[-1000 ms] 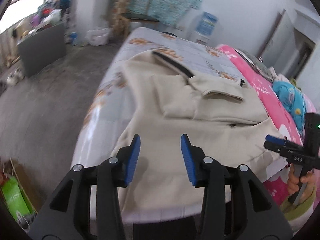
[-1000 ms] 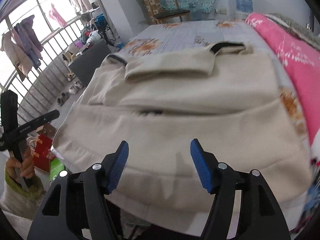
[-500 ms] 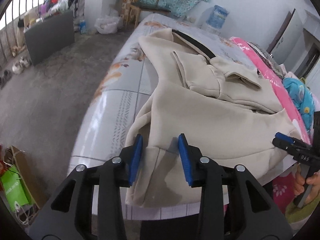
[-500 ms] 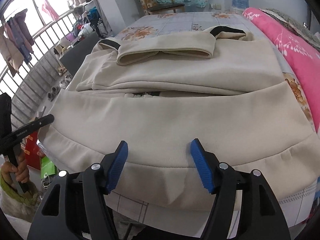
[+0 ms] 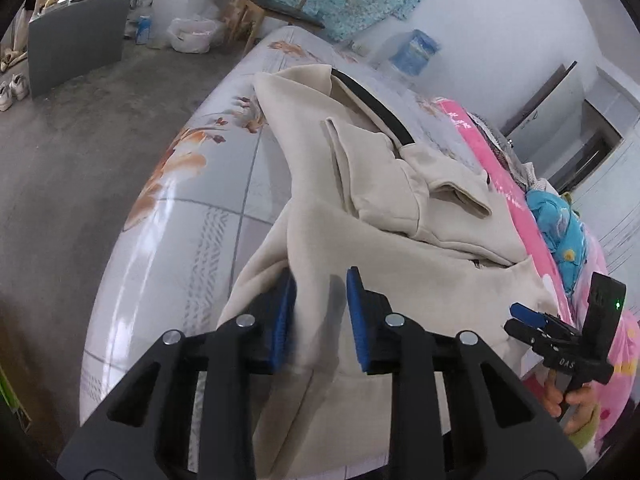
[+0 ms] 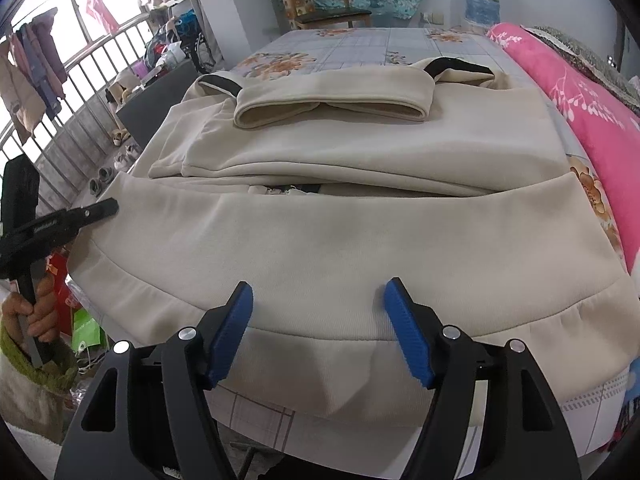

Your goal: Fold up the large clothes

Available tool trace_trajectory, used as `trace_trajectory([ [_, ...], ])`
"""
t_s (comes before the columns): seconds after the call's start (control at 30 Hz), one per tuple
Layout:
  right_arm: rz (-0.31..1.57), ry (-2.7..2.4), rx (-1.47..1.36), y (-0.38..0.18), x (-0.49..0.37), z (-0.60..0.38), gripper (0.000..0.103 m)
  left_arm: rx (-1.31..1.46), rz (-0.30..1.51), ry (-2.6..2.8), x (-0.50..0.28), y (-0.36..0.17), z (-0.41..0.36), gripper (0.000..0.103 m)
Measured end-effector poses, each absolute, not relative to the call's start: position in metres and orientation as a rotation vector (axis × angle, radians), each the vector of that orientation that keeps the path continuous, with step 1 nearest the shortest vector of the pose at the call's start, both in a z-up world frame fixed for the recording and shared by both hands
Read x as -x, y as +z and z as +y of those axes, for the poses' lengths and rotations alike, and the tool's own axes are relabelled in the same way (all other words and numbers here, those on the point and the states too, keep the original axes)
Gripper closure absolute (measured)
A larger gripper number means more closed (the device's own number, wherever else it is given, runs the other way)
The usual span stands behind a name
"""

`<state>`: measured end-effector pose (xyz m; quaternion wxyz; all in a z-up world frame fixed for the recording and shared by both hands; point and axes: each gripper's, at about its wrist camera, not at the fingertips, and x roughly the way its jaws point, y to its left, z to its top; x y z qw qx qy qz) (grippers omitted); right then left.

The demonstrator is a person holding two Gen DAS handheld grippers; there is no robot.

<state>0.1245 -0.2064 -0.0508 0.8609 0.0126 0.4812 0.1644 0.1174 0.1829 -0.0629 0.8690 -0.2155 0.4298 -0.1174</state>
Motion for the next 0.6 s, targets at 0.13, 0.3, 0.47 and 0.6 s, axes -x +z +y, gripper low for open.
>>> trace_trajectory([
  [0.13,1.006,0.346,-0.027,-0.051,-0.124,-0.207,0.036,0.409,0.822,-0.321,-0.11,-0.048,0.167,0.078],
  [0.3,1.001,0.348,-0.026,-0.052,-0.123,-0.207,0.036,0.186,0.903,-0.16,-0.118,-0.055,0.144,0.078],
  [0.47,0.996,0.351,-0.038,-0.053,-0.123,-0.208,0.036,0.031,0.89,-0.076,-0.115,-0.053,0.123,0.077],
  [0.6,0.994,0.352,-0.051,-0.051,-0.121,-0.21,0.036,-0.07,0.872,-0.018,-0.112,-0.052,0.11,0.077],
])
